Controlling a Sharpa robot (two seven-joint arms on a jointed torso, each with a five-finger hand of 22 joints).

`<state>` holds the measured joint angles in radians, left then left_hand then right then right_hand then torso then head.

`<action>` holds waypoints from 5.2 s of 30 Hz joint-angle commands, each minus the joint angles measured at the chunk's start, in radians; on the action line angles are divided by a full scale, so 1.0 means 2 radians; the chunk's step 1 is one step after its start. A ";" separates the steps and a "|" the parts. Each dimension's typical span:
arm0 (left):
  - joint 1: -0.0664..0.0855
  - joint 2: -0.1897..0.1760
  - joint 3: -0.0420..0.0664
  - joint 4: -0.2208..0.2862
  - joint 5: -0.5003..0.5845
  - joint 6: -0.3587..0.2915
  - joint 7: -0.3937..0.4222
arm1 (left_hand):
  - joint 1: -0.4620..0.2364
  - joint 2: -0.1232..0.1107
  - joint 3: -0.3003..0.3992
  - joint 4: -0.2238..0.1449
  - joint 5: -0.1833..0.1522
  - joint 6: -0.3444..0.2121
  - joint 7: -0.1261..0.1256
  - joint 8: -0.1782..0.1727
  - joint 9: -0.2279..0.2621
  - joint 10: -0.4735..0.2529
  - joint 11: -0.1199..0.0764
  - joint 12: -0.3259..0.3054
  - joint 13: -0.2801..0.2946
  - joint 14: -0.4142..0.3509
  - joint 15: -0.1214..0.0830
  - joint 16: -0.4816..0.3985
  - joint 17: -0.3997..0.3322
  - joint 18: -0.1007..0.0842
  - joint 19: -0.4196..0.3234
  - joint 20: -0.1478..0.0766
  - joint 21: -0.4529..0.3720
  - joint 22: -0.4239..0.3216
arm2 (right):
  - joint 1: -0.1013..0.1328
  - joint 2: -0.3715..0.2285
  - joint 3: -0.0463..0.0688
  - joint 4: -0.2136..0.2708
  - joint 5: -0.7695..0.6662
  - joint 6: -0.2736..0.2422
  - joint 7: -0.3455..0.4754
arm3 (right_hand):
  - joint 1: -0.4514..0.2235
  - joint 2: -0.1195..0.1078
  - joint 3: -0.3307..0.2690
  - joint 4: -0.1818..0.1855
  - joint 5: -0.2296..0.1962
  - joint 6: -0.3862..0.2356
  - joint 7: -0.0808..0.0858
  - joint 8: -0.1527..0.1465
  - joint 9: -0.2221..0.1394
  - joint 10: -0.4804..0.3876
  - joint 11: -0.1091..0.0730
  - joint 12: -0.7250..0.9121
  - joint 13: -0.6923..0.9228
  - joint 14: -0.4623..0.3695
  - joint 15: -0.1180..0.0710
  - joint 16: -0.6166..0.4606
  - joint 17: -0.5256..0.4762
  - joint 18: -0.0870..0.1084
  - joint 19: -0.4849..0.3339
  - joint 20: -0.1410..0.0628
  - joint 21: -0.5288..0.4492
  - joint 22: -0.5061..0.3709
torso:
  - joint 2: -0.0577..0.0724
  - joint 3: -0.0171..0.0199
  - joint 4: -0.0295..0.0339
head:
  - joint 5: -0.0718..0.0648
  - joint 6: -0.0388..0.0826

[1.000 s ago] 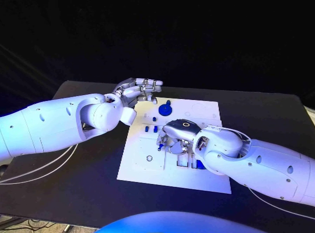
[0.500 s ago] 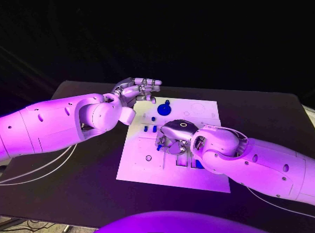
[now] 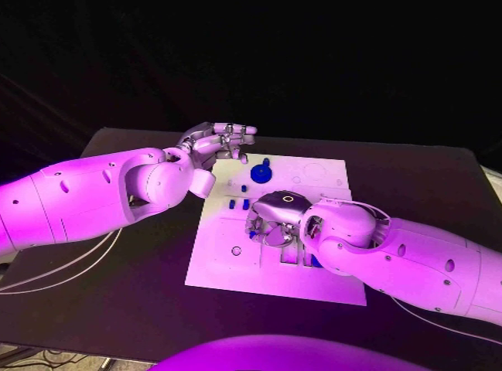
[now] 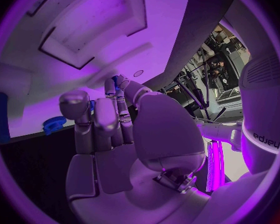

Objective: Assemble the parts on the task board

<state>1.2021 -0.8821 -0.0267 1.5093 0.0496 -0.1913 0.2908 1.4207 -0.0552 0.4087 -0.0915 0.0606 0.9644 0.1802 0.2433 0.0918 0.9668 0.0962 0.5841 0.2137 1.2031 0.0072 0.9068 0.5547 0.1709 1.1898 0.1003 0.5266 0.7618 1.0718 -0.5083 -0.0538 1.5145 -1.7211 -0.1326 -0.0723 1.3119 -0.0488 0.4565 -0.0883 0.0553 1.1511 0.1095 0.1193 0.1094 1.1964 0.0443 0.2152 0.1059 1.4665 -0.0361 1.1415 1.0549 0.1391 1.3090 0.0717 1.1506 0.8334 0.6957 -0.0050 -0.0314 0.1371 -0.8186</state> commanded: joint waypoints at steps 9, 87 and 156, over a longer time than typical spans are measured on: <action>0.000 0.001 0.000 0.000 -0.005 0.004 0.006 | -0.006 -0.001 -0.001 -0.002 0.002 -0.005 0.000 0.001 -0.001 -0.005 0.001 -0.003 -0.001 -0.004 0.001 -0.001 -0.001 0.004 -0.004 0.002 0.003 0.001 | -0.001 0.000 -0.001 -0.002 -0.006 0.013 -0.007 | -0.006 -0.002 -0.006 0.001 0.000 -0.002 0.003 0.000 0.000 -0.001 0.003 -0.006 -0.002 0.016 0.003 0.003 0.000 -0.005 0.001 0.001 0.001 -0.001 | 0.000 -0.0001 0.0002 | -0.001 -0.002; 0.000 0.003 0.000 -0.001 -0.018 0.025 0.001 | -0.018 -0.001 -0.006 0.000 0.002 -0.013 0.002 0.002 -0.003 -0.010 0.003 -0.003 -0.005 -0.003 0.004 0.004 -0.001 0.005 -0.003 0.005 0.006 0.004 | 0.053 -0.104 0.001 0.025 -0.005 0.033 -0.021 | 0.000 -0.002 -0.042 -0.004 0.017 -0.048 0.010 -0.013 -0.012 -0.081 0.016 0.020 -0.021 0.008 0.015 -0.014 -0.030 0.004 -0.018 0.013 -0.033 -0.052 | -0.005 -0.0026 -0.0085 | -0.014 0.022; 0.000 0.001 0.000 0.005 -0.018 0.020 0.005 | -0.021 0.002 -0.006 0.001 0.002 -0.014 0.002 0.003 -0.004 -0.012 0.004 -0.002 -0.006 -0.005 0.005 0.004 -0.002 0.005 -0.004 0.006 0.006 0.005 | 0.054 -0.139 0.014 0.115 0.036 -0.043 -0.043 | 0.026 0.012 0.012 -0.025 0.004 -0.015 0.014 0.002 -0.004 -0.025 0.011 0.028 -0.018 0.013 0.008 0.011 -0.005 -0.005 0.004 0.007 0.007 0.006 | -0.005 -0.0033 -0.0085 | -0.005 0.017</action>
<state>1.2020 -0.8803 -0.0267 1.5164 0.0183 -0.1594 0.2852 1.3866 -0.0527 0.4002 -0.0883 0.0606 0.9449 0.1853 0.2433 0.0851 0.9524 0.1035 0.5804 0.2035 1.1958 0.0145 0.9110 0.5525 0.1708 1.1827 0.1074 0.5344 0.7701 1.1790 -0.7915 -0.0261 1.7371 -1.6592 -0.2050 -0.1573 1.3500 -0.0279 0.4736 -0.1379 0.0581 1.1129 0.1375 0.1199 0.0998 1.1161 0.0924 0.2651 0.0697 1.4684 -0.0130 1.1569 1.0443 0.1392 1.3093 0.0860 1.1584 0.8442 0.6848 -0.0109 -0.0476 0.1258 -0.7857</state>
